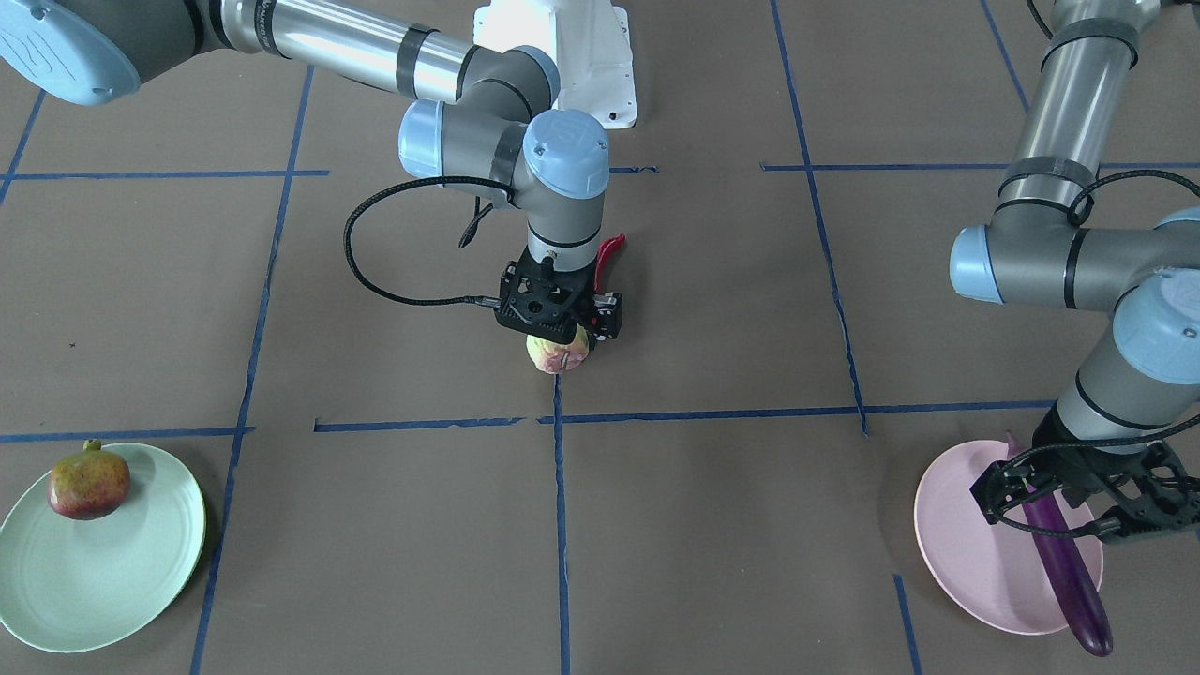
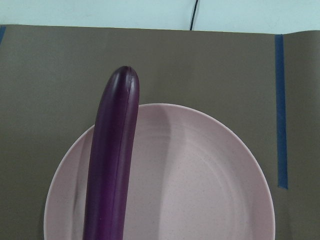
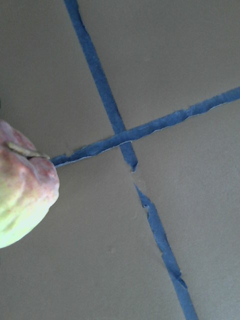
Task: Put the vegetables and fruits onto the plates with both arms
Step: 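Lower eggplant onto pink plate while right gripper grasps pale fruit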
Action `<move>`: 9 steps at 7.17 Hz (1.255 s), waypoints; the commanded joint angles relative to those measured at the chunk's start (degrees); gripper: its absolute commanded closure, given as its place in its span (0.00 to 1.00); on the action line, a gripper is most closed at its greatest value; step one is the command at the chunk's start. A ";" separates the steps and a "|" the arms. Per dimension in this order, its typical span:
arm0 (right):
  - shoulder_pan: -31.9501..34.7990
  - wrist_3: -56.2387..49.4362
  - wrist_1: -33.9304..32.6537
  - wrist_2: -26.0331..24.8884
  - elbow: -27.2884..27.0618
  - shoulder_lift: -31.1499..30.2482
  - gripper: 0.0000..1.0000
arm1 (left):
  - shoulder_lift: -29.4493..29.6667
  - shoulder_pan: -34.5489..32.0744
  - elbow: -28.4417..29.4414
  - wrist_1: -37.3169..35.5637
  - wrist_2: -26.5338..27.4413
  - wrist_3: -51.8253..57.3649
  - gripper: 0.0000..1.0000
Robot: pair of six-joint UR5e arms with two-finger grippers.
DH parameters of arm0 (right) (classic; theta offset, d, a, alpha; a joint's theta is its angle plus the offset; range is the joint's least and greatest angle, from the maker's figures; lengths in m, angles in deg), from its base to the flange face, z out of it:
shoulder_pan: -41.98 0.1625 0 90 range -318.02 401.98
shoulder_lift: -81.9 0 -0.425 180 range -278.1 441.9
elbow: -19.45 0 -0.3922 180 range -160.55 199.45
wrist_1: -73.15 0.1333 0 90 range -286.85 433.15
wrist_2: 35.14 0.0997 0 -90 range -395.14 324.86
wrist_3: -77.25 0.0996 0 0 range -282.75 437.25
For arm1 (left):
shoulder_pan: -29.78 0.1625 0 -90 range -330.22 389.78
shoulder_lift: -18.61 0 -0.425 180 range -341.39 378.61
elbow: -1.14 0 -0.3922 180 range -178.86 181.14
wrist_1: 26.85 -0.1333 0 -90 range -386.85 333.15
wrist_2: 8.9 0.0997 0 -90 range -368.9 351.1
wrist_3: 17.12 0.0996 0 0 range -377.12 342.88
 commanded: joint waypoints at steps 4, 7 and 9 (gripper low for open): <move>2.22 -1.12 -0.26 0.40 -7.39 -5.83 1.00 | -1.27 0.11 -3.50 -0.16 -4.89 -2.37 0.00; 17.03 -18.97 0.35 7.85 -11.06 -14.19 0.98 | -0.66 9.65 -13.05 0.02 -8.27 -16.39 0.00; 25.23 -30.61 1.39 11.03 -2.85 -15.28 0.98 | -0.40 14.15 -19.29 -0.07 -6.52 -21.55 0.00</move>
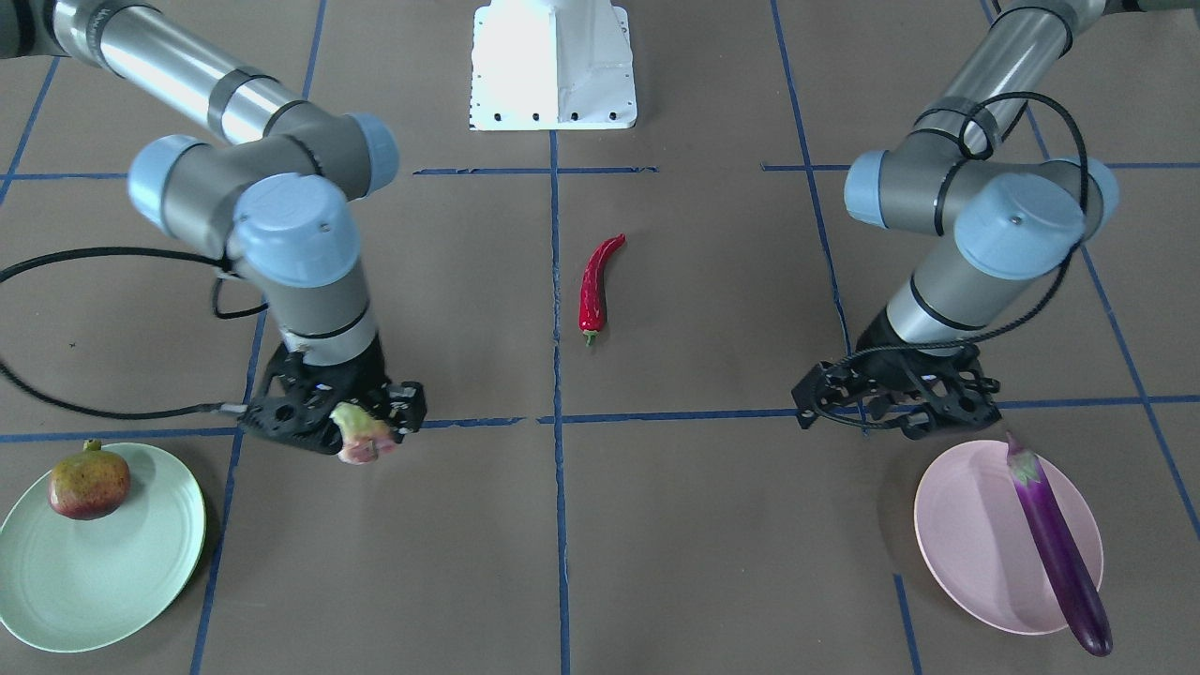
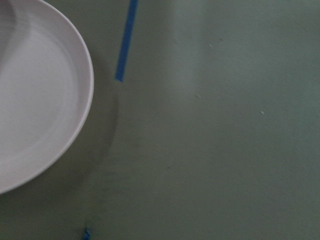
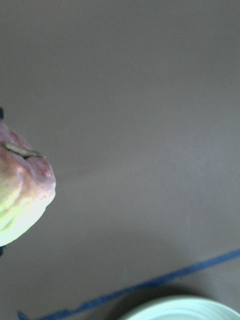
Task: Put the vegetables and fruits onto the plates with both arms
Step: 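Carry pale fruit to green plate while left gripper grasps red chili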
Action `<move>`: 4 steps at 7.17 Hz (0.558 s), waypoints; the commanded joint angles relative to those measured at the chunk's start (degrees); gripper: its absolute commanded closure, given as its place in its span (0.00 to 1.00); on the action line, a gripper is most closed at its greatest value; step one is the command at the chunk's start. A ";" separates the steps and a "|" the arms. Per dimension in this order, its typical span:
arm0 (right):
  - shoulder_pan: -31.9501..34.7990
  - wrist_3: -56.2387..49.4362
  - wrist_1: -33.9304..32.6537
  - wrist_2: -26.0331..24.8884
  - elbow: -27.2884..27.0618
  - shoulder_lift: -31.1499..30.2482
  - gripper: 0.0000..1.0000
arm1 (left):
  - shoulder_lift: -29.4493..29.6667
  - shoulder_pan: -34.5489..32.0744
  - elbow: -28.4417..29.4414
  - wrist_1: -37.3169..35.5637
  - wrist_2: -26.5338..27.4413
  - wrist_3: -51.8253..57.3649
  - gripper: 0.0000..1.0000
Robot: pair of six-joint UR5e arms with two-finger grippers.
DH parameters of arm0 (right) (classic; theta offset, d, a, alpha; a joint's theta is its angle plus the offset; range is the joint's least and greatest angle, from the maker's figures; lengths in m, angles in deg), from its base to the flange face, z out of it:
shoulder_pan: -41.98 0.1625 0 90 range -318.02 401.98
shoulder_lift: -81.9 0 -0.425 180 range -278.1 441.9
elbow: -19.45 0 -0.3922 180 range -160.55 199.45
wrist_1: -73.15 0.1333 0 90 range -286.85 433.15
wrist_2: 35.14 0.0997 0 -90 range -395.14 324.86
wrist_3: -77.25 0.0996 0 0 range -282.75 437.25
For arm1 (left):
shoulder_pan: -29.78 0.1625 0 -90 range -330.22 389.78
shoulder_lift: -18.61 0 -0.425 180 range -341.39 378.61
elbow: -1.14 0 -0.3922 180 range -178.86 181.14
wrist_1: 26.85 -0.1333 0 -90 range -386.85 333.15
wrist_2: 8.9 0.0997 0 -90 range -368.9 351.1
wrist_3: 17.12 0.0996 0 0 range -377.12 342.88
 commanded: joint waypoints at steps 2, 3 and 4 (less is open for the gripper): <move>9.91 -9.43 12.79 1.67 17.72 -0.19 0.99 | 2.03 7.69 -6.10 -0.25 2.00 -6.12 0.00; 10.71 -11.17 12.93 -0.42 18.73 0.16 0.99 | 2.74 9.10 -6.10 -0.25 2.26 -6.04 0.00; 11.41 -12.49 12.93 -3.05 20.13 0.16 0.98 | 2.92 12.95 -6.01 -0.34 4.62 -6.04 0.00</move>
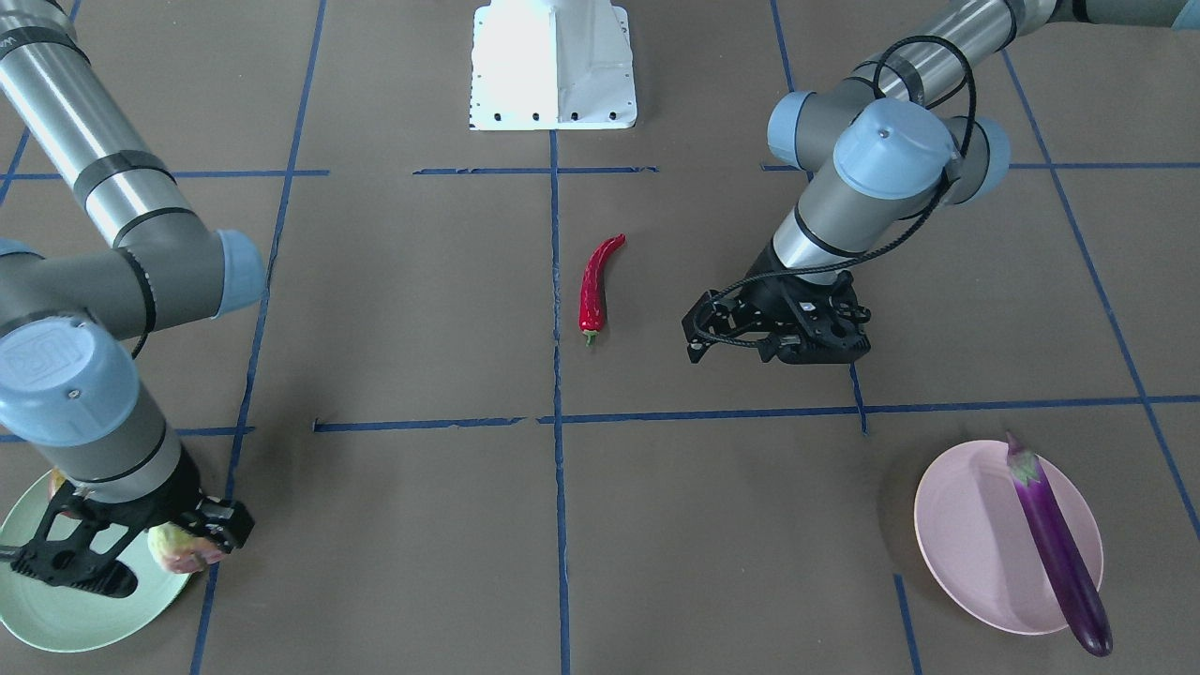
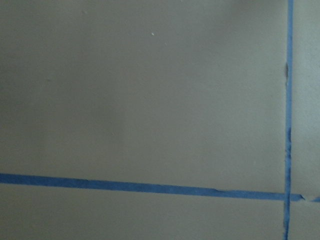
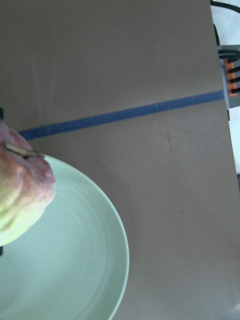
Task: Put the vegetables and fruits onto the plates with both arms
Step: 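Carry pale fruit to green plate while left gripper grasps red chili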
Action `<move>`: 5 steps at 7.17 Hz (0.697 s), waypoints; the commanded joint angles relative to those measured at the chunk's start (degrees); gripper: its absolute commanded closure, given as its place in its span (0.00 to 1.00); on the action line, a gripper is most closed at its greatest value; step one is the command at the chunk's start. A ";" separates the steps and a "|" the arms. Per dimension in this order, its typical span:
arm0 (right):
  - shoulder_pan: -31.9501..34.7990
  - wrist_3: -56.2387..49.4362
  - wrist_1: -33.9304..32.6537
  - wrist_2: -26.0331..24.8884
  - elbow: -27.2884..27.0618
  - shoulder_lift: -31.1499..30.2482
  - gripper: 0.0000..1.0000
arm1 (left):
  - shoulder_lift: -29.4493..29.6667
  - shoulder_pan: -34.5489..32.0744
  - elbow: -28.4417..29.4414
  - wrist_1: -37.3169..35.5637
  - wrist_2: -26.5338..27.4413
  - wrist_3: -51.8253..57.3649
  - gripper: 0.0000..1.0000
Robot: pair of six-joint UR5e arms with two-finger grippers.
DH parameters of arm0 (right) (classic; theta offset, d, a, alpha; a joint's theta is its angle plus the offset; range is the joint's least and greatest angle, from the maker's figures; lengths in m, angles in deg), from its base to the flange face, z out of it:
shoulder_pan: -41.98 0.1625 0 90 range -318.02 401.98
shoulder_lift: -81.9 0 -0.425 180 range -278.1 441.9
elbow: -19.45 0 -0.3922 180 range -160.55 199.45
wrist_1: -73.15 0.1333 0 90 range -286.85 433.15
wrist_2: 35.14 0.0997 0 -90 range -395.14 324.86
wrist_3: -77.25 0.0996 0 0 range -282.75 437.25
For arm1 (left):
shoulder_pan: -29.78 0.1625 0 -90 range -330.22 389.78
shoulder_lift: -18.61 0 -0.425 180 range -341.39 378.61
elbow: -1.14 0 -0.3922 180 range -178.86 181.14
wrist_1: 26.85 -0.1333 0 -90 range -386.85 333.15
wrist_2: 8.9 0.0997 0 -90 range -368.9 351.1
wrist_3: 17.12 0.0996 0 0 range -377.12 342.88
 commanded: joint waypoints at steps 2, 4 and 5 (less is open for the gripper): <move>1.65 -3.86 0.97 -4.07 2.76 -0.74 0.96 | 3.10 10.12 0.63 -1.46 7.80 -0.11 0.00; 1.74 -6.91 1.15 -4.95 2.50 -1.62 0.00 | 4.59 13.90 1.42 -7.15 11.40 0.33 0.00; 1.83 -7.81 1.23 -4.78 2.15 -1.53 0.00 | 8.35 14.27 4.21 -10.58 11.59 0.33 0.00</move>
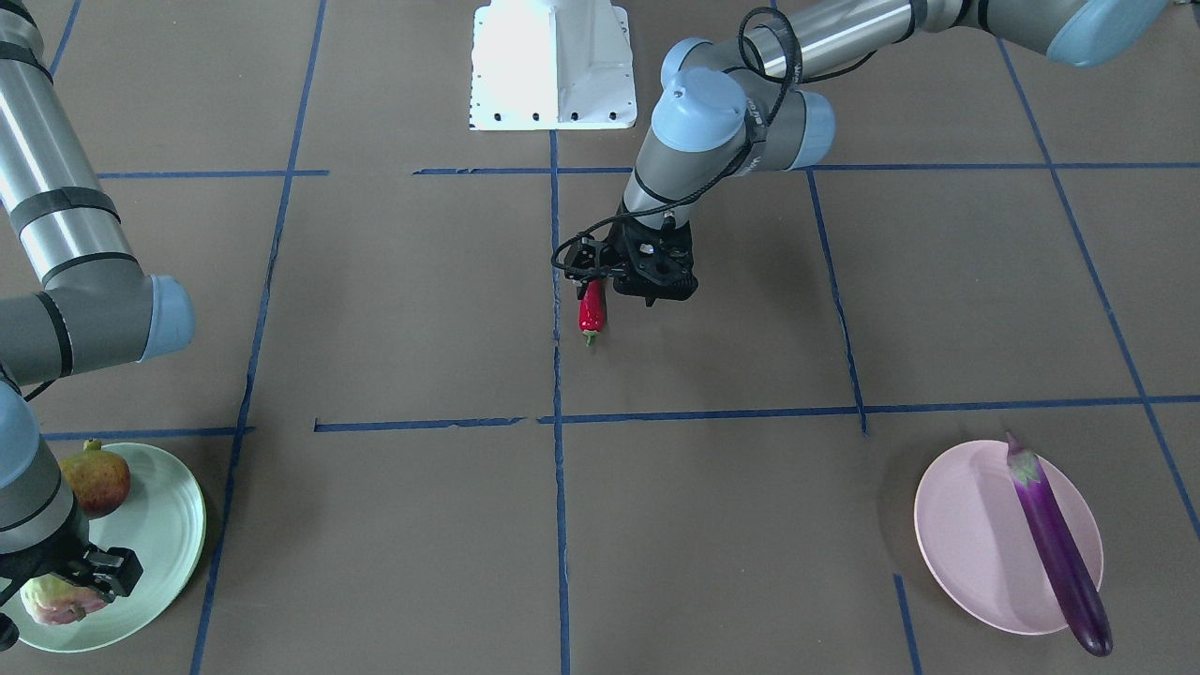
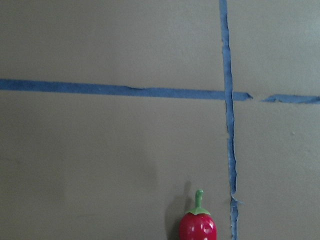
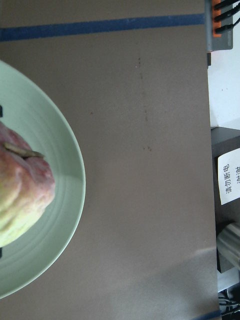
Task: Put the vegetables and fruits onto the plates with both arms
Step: 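Carry pale fruit to green plate while left gripper grasps red chili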
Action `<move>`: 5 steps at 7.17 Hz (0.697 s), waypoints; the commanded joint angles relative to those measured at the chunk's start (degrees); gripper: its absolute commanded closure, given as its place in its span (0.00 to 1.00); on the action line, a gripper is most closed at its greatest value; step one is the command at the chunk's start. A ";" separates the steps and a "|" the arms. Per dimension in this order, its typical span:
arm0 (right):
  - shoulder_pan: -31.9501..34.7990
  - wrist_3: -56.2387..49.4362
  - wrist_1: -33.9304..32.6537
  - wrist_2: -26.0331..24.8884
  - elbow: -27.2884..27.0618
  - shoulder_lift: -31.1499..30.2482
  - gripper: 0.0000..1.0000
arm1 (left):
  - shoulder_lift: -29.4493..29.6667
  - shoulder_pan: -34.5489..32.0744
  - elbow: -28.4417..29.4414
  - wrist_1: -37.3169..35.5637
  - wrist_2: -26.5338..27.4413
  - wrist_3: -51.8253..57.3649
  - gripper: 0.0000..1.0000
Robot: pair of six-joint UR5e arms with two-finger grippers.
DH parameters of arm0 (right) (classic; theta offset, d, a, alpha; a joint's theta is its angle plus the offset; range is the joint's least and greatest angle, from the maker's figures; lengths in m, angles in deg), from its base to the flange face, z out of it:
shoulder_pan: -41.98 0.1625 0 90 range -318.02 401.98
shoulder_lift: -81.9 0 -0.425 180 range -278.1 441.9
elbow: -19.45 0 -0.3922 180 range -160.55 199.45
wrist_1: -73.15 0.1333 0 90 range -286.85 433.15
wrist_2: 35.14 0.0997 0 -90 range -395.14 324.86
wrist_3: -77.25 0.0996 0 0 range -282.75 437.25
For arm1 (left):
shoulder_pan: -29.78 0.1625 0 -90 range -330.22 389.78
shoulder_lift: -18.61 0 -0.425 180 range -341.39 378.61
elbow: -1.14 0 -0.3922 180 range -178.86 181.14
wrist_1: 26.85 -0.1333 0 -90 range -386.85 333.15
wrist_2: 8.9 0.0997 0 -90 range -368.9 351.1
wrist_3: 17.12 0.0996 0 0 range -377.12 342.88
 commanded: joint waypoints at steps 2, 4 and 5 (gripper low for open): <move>0.04 -1.57 0.02 0.26 -1.95 -0.06 0.00 | 6.48 3.87 7.53 -4.43 5.33 0.16 0.11; 0.21 -1.57 -0.07 2.62 -2.92 -0.23 0.00 | 6.67 3.80 7.73 -4.60 5.36 0.07 0.89; 0.21 -1.57 0.02 3.42 -3.27 -0.32 0.00 | 6.67 3.62 7.56 -4.61 5.36 0.94 1.00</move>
